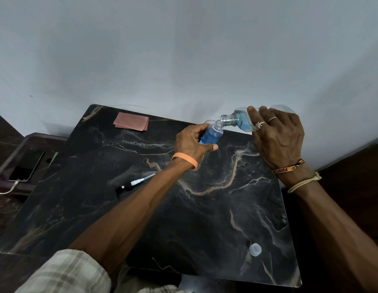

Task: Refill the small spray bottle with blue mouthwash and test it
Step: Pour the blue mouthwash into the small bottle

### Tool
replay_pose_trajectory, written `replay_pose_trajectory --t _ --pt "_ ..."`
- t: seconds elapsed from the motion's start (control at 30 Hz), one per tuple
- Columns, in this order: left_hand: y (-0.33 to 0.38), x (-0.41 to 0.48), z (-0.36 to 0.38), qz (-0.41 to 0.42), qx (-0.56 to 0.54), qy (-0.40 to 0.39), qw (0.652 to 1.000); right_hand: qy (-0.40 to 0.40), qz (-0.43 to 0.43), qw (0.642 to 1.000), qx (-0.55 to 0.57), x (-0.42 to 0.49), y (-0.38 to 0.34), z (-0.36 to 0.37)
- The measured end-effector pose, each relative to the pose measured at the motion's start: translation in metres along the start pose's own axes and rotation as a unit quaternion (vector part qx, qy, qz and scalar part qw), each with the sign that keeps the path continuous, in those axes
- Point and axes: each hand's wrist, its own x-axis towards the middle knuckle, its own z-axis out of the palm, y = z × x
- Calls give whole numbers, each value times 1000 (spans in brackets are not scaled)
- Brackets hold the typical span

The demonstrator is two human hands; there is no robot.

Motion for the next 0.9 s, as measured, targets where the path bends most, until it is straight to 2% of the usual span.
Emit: replay_pose_trajectory --t 0.9 --pt "0 4 2 -8 4 -3 1000 12 -2 1000 6 1 2 4"
